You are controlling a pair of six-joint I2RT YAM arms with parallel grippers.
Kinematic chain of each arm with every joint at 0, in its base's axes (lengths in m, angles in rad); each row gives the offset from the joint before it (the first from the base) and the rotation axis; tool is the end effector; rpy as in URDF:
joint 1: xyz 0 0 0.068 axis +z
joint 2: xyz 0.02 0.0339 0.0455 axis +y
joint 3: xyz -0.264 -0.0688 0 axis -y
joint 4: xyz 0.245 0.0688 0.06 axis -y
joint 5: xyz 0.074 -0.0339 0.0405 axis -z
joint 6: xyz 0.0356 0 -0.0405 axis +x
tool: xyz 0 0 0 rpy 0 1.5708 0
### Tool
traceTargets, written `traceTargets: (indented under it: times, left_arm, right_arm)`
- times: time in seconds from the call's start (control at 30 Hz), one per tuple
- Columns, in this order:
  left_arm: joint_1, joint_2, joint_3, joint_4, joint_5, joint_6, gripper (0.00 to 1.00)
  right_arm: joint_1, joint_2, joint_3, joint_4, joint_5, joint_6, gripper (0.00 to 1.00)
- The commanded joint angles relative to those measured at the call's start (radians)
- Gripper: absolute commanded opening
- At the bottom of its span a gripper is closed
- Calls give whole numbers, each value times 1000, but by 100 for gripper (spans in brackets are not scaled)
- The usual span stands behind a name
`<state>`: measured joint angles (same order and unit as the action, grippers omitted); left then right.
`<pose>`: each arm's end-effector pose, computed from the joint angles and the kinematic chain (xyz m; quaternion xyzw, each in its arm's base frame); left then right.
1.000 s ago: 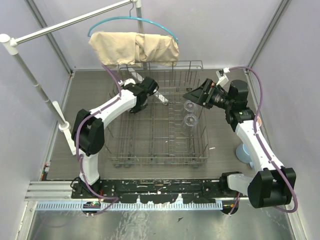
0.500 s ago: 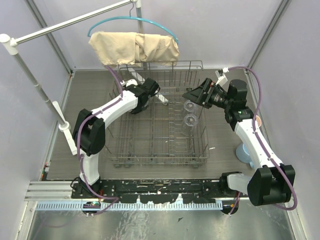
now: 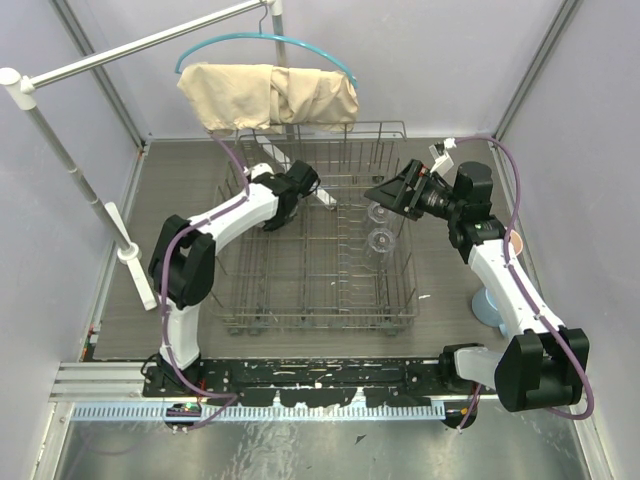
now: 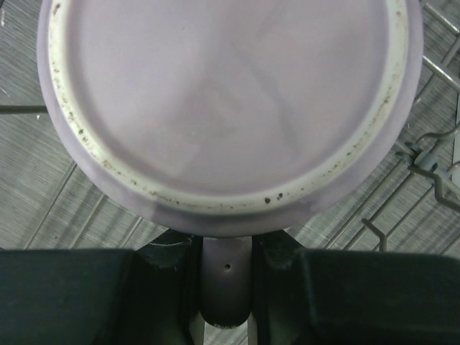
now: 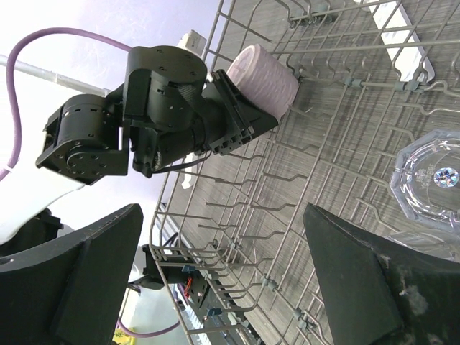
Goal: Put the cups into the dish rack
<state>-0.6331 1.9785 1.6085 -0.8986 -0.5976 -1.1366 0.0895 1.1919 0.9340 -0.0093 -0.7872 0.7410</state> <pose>0.3388 -0.2238 0.2245 -0.2783 0.9040 0.0730 0.3163 0.2668 0.0493 0.3281 0.0145 0.7700 0.5050 0.3896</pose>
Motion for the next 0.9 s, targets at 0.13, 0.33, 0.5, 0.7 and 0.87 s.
traceTargets:
  times: [0.13,0.33,0.5,0.7,0.87]
  left_arm:
    - [3,82,84,-63,-62,-50,0]
    - [2,92,73,-81,-44,-63,0]
    - [1,67,24,-62,-45,-78,22]
    - [1,37,-19,-24,-45,-77,54]
    - [-7,24,-10,-14,-53,-56,62]
  right_arm:
    - [-4,-9,12,52,-18,4,100]
    - [-4,4,19,49,-19,2,100]
    - [-4,15,34,46,-21,3,100]
    - [-4,12,26,46,-20,4,100]
    - [-5,14,30,45,-21,6,100]
